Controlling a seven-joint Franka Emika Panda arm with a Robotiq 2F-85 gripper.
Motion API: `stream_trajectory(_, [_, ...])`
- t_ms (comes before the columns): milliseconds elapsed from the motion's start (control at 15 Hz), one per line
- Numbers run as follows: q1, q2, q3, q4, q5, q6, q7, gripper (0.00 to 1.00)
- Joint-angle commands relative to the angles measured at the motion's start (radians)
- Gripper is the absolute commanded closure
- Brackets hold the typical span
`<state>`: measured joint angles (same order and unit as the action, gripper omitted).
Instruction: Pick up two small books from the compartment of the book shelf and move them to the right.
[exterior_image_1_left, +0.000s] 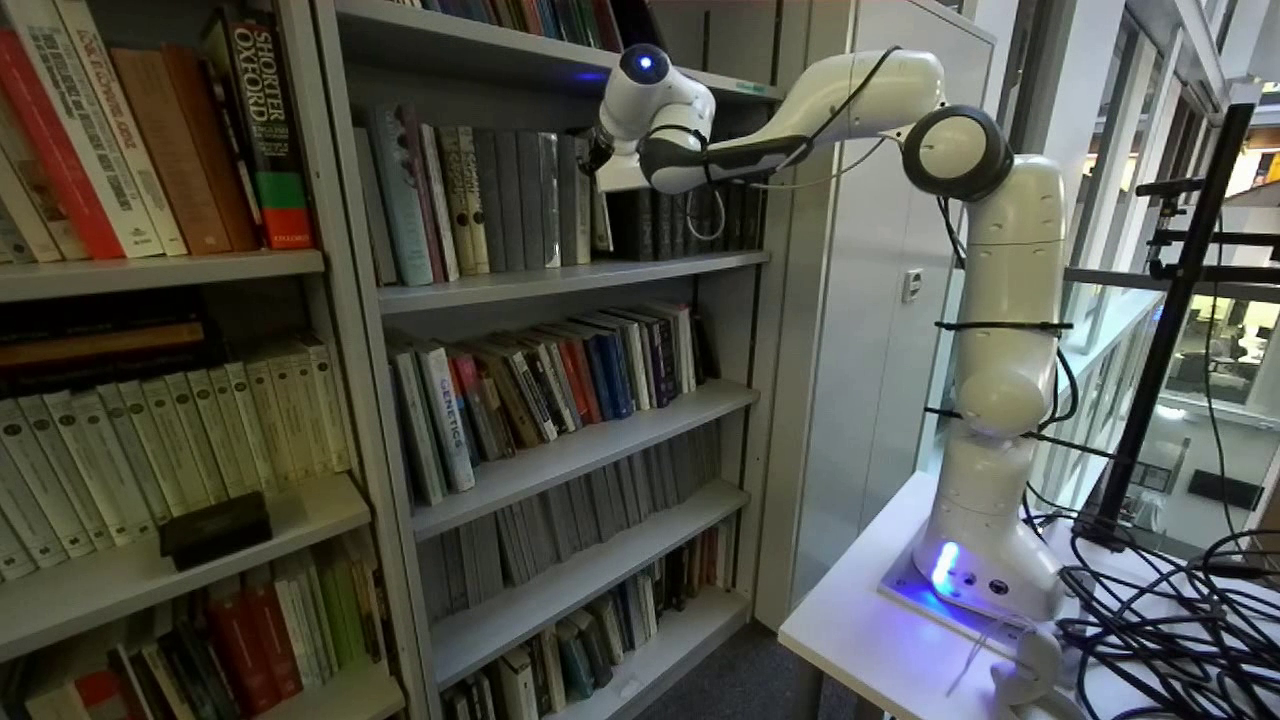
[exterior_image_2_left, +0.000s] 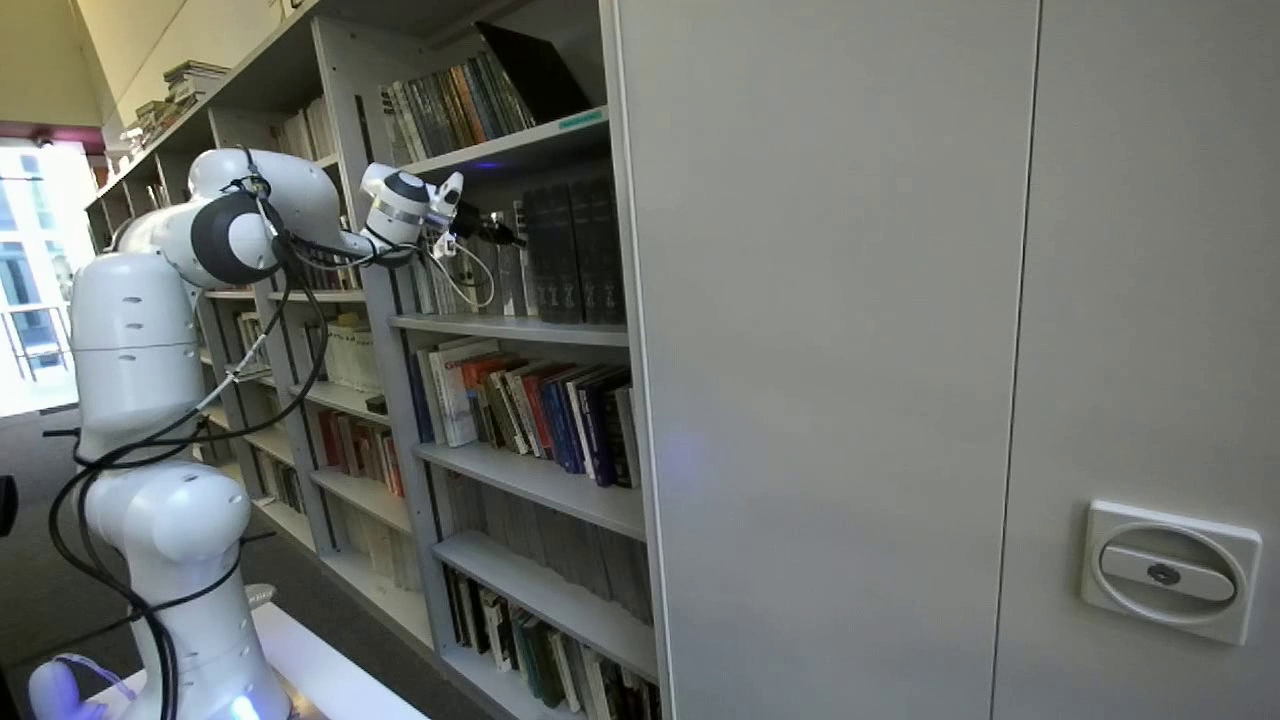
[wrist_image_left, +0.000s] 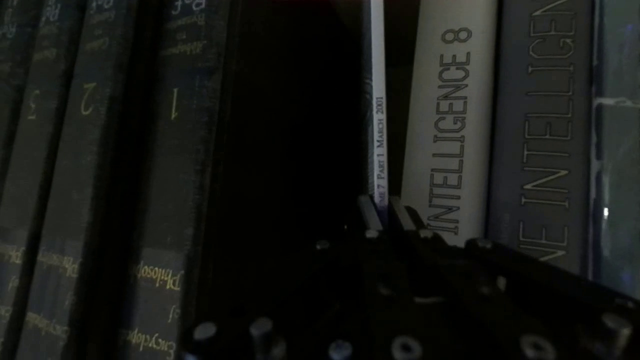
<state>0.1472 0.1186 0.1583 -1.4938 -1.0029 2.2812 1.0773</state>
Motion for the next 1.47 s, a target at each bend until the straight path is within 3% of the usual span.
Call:
stream_trajectory(0, [0.013,0.017,-0.028,0.024,-0.065,0.036,0.013,0.98])
stream_trajectory(933, [0.014,0.028,-0.031,-0.011,-0.047,0.093,0.071,0.98])
stream_trajectory(1000, [0.013,0.027,-0.030,-0.014,-0.043,0.097,0.066,0.68])
stream_trajectory(1133, [0.013,0.025,-0.030,-0.018,-0.041,0.108,0.063,0.61])
stream_trajectory(1400, [-0.005,0.017,-0.013,-0.031,-0.046,0.118,0.066,0.29])
